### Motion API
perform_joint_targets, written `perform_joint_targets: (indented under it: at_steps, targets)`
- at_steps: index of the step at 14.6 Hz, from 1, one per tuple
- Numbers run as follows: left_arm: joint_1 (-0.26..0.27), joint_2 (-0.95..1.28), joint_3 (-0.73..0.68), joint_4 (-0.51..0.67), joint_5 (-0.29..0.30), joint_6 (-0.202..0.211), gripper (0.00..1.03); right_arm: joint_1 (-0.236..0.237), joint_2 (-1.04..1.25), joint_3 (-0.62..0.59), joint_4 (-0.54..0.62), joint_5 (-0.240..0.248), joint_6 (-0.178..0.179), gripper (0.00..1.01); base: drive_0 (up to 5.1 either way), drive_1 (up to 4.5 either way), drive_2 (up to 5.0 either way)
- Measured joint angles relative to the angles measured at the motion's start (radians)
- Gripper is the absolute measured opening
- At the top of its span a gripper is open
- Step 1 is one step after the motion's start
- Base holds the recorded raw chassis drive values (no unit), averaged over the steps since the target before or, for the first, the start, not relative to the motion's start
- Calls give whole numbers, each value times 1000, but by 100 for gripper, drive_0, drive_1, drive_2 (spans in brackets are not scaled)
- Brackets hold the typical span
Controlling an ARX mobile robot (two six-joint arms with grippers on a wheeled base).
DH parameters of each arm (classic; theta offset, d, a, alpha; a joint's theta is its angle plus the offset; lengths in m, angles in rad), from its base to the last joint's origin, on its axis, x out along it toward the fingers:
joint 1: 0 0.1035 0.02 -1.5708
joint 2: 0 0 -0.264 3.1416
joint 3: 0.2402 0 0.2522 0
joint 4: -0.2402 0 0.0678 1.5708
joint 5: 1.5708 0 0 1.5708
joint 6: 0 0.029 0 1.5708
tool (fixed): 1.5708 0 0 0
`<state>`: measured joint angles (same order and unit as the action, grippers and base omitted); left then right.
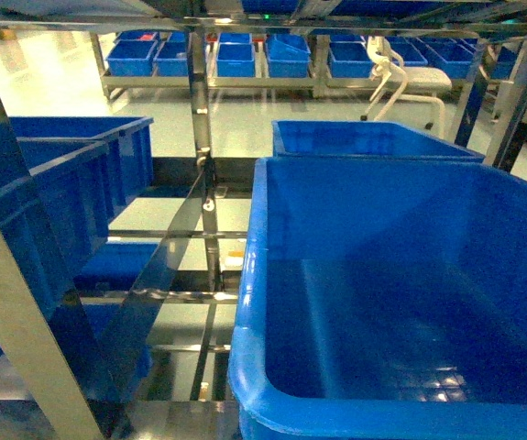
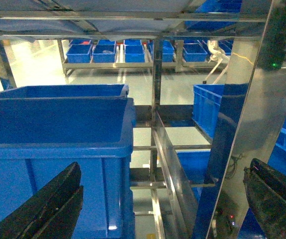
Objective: Pick red block from blue box to shelf
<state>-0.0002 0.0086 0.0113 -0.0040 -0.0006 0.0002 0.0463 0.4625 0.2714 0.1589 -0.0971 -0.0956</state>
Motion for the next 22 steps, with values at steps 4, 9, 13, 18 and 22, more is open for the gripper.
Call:
perform_joint_targets:
  at_steps: [4,9,13,18,22]
  targets:
    - [0,0,0,0,0,0,98,41,41,9,-14,3,18,26,0,0,0]
    - [0,0,0,0,0,0,98,78,288,57,185,8,35,26,0,0,0]
    - [0,0,0,0,0,0,98,45,534,59,445,-20,46,26,0,0,0]
    - [0,0,0,0,0,0,98,32,698,77,552,-28,82,43,0,0,0]
    - [0,0,0,0,0,0,98,53,620,61,513,-9,84,97,0,0,0]
